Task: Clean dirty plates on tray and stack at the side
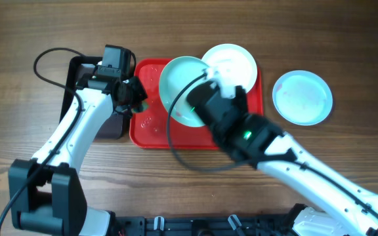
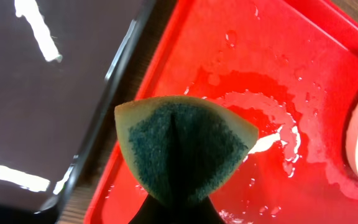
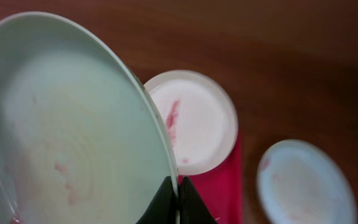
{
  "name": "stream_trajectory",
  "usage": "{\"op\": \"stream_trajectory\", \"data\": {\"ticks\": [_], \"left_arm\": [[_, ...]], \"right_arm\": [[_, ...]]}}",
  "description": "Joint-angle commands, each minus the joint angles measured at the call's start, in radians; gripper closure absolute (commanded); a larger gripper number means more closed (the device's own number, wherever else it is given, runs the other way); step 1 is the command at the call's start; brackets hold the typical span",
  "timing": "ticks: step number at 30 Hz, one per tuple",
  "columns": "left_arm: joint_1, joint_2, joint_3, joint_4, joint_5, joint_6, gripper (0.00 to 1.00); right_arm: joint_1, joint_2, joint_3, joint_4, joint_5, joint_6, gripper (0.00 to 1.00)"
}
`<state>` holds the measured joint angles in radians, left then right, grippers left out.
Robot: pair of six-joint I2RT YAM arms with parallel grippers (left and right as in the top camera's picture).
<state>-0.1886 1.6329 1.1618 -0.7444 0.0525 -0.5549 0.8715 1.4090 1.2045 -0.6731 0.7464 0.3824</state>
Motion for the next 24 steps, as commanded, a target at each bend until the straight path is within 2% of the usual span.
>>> {"op": "stream_trajectory", "data": {"ticks": [1, 4, 7, 15, 20, 24], "left_arm": [[0.001, 0.023, 0.016, 0.011, 0.048, 0.001, 0.96], [0.001, 0.030, 0.016, 0.011, 0.048, 0.001, 0.96], [0.001, 0.033, 0.016, 0.011, 0.048, 0.001, 0.96], [0.001, 0.033, 0.016, 0.010, 0.053, 0.001, 0.96], [0.001, 0.033, 0.016, 0.010, 0.053, 0.001, 0.96], [0.001, 0.033, 0.016, 0.010, 0.052, 0.001, 0.96]], "right_arm": [[0.094, -0.001, 0.001, 0.010, 0.430, -0.069, 0.96], [0.132, -0.001, 0.000, 0.010, 0.555, -0.070, 0.96], [0.142, -0.001, 0.000, 0.013, 0.593, -0.100, 0.96], [0.143, -0.001, 0.000, 0.061, 0.592, -0.198, 0.96], [0.144, -0.001, 0.000, 0.092, 0.584, -0.208, 0.96], [0.144, -0.001, -0.001, 0.087, 0.460, -0.204, 0.96]]}}
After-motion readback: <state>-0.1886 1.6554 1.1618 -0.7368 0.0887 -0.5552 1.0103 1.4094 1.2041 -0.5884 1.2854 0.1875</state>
